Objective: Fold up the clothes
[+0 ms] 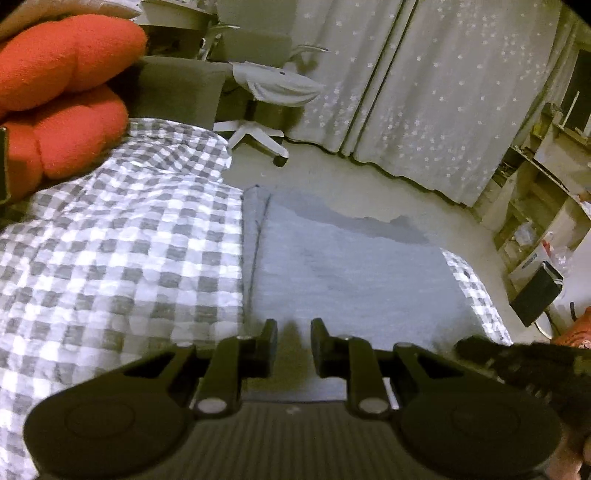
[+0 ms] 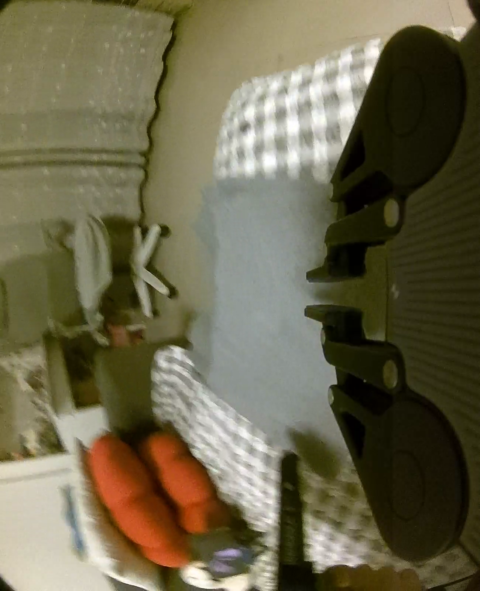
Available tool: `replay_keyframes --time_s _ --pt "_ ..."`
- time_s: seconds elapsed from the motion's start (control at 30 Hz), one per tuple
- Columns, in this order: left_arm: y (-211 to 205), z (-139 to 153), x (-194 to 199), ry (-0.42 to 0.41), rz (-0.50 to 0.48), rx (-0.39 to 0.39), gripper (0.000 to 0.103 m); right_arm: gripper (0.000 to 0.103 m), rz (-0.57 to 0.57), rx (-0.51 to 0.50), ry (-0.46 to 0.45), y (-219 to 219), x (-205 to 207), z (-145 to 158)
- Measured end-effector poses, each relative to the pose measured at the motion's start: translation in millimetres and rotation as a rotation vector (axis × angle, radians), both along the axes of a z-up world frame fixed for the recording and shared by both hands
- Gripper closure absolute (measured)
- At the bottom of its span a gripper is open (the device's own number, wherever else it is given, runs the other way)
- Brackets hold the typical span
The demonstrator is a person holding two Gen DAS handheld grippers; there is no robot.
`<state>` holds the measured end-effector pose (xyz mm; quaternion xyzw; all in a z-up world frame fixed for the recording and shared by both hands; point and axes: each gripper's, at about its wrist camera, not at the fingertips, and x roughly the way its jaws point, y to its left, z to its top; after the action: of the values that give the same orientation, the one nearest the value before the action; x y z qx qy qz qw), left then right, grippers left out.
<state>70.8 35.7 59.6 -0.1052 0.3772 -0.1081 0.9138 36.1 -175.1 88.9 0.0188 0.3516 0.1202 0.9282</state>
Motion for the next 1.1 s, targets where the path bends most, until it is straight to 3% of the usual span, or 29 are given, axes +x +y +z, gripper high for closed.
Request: replay_keyframes --time_s 0.2,0.7,0.77,1.1 --pt "-6.1 -20.4 5.4 0.053 -0.003 0.032 0.083 0.089 0.019 -0.036 0.077 9.5 12.9 -22.7" --pt "16.1 -22.8 4.2 0.077 0.026 0.012 0.085 0.095 -0.111 0.033 0.127 -38.0 11.8 -20.9" --pt "21.4 -24.8 4.9 0.089 0.035 0.0 0.078 0.096 -0.13 0.052 0.135 -45.4 12.2 -20.7" --pt "37.9 -21.8 0.1 0.117 0.044 -0.08 0.078 0.096 -0.196 0.08 0.159 -65.9 12.1 -16.1"
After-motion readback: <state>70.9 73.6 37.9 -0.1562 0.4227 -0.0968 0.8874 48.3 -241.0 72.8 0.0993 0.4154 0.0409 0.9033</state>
